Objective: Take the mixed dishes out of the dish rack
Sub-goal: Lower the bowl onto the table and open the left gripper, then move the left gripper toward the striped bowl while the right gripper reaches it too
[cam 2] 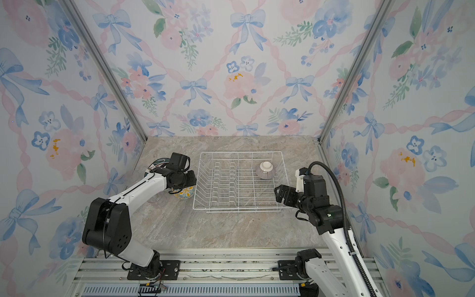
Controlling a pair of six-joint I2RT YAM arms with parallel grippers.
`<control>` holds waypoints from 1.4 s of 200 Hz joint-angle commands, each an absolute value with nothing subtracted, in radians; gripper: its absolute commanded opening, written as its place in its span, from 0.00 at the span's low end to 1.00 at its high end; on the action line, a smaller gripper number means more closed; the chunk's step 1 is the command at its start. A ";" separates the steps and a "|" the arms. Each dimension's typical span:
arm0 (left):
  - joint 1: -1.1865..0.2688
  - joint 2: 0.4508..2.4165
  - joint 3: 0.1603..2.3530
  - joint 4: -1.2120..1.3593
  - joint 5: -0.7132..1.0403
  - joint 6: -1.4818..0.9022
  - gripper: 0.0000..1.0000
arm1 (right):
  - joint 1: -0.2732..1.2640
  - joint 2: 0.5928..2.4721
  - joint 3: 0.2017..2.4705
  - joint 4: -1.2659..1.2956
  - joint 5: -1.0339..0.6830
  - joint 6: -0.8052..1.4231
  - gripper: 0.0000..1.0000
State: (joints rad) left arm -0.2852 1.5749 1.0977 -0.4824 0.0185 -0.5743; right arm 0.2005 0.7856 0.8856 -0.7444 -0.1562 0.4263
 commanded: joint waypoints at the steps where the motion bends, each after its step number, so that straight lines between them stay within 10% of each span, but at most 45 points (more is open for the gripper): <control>1: -0.286 1.598 1.137 -0.505 0.031 -0.547 0.46 | 0.210 0.788 0.884 -0.726 -0.144 0.421 0.97; 148: -0.461 1.356 1.253 -0.388 0.059 -0.649 0.83 | 0.210 1.128 1.038 -0.562 -0.146 0.402 0.97; 280: -0.658 1.991 1.673 -0.112 0.253 -0.775 0.98 | 0.132 1.298 1.061 -0.411 -0.113 0.412 0.97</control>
